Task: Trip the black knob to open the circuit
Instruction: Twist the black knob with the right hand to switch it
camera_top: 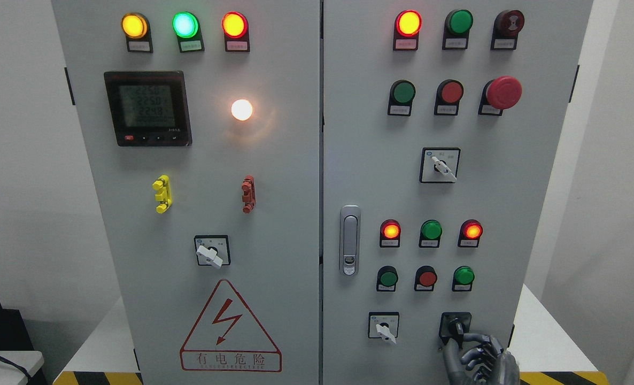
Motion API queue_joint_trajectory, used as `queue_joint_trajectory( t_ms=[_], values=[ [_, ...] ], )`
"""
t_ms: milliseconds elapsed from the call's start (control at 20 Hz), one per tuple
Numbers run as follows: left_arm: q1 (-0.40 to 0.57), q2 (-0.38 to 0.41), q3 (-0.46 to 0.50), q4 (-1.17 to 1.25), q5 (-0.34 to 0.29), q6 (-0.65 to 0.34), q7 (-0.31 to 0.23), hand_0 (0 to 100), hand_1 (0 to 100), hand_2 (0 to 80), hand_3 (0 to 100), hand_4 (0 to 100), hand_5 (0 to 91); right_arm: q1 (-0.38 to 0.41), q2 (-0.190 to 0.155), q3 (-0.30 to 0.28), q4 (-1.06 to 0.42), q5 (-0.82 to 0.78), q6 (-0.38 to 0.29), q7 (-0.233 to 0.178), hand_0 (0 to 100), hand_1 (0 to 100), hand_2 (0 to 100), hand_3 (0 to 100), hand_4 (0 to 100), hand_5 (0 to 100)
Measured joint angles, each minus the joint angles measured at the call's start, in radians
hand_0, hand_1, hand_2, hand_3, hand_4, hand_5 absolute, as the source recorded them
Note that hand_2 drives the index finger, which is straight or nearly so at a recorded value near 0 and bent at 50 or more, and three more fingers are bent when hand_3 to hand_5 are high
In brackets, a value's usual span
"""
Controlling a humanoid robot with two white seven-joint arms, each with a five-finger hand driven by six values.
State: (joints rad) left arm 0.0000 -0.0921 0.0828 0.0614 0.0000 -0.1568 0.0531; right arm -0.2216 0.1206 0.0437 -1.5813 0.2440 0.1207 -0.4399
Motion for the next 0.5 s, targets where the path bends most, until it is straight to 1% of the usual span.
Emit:
queue_joint_trajectory(
  t_ms=[501],
  values=[
    [0.000,0.000,0.000,0.000,0.000,0.000,0.000,12,39,0.0,0,0,0.0,-0.005,0.004,0.001,0.001,-0.005,0.003,-0.002,48,81,52,87,90,96]
  ],
)
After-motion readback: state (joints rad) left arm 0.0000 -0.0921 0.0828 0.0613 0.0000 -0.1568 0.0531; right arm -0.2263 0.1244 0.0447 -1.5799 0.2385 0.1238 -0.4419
